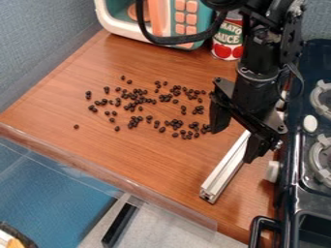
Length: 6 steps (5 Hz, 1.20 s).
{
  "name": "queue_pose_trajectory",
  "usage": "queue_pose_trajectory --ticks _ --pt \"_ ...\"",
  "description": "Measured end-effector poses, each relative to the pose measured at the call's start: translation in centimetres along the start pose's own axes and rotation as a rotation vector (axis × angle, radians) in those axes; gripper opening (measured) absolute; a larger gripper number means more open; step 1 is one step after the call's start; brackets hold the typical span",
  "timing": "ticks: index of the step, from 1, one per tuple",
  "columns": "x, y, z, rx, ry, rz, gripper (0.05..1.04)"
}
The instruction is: Sweep into pile
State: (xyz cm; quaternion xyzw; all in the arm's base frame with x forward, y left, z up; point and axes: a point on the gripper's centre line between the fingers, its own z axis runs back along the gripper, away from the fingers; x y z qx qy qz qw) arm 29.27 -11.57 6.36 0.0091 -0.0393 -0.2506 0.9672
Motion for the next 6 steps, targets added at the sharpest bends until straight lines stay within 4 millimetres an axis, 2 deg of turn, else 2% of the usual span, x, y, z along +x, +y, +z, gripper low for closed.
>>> queue_pose_trajectory --ticks 3,4,5,6 --pt "-0.8 -0.4 -3.5 0.024 0.049 0.021 1.000" --pt "-1.0 -0.5 -4.1 0.030 0.049 0.032 1.000" --pt "-1.0 -0.4 -4.5 0.034 0.055 0.047 0.941" --pt "-1.0 -0.6 -4.6 0.019 0.058 0.050 0.643"
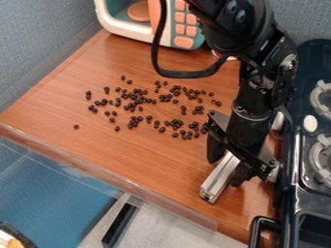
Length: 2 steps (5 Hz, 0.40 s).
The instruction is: Sweep into pile
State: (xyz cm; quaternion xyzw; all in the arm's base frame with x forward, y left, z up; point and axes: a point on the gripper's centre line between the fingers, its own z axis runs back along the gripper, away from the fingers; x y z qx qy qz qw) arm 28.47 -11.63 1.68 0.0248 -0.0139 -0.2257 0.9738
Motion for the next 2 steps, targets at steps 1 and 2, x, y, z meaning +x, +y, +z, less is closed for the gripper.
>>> queue_pose_trajectory --ticks 1,2 --pt "0.44 0.73 -0.07 -0.015 0.006 0.031 0.394" --pt "0.83 1.07 -0.17 -0.024 0.023 0.045 0.375"
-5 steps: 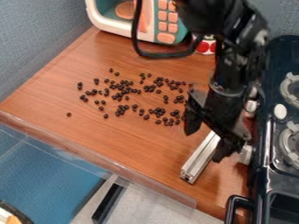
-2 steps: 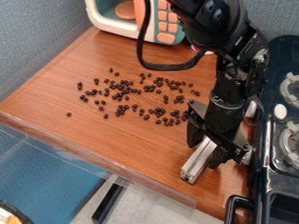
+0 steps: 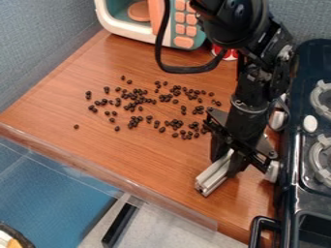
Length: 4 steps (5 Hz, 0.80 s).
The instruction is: Sweep into pile
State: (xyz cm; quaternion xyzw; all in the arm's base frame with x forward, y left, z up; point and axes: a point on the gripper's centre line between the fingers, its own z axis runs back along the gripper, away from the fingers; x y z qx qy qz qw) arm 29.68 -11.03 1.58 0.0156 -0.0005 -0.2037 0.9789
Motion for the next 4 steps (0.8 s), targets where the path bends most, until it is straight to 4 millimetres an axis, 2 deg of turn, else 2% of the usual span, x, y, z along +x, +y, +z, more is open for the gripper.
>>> queue_pose_trajectory --ticks 2,3,4 --pt "0.9 1.2 -0.1 -0.013 0.002 0.043 0.375" --pt "0.8 1.8 -0.2 -0.023 0.004 0.058 0.375" --pt "0.1 3.6 -0.2 -0.037 -0.012 0.108 0.375"
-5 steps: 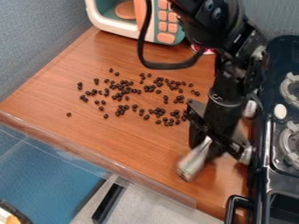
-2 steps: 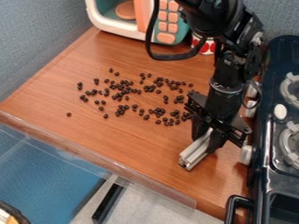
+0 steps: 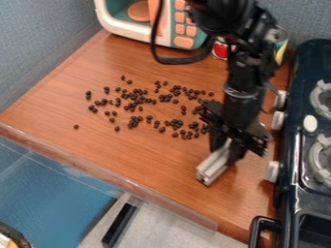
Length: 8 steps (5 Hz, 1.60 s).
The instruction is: Sweep into pile
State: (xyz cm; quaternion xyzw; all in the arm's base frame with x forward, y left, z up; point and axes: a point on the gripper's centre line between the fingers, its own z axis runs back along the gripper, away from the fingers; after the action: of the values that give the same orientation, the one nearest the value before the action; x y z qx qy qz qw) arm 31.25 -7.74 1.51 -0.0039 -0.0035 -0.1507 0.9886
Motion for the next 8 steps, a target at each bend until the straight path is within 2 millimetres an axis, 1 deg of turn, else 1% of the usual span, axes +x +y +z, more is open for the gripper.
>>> queue_pose_trajectory --ticks 1,2,5,6,7,8 --pt "-1.0 2.7 0.1 -0.015 0.005 0.048 0.375" --pt "-1.3 3.6 0.1 -0.018 0.007 0.059 0.375" --pt "-2.7 7.4 0.1 -0.024 0.015 0.118 0.375" --pt "-3.4 9.0 0.2 -0.026 0.019 0.136 0.375" --pt "-4.7 10.8 0.2 -0.029 0.033 0.168 0.375" --pt "-5.0 11.9 0.7 -0.040 0.038 0.198 0.375"
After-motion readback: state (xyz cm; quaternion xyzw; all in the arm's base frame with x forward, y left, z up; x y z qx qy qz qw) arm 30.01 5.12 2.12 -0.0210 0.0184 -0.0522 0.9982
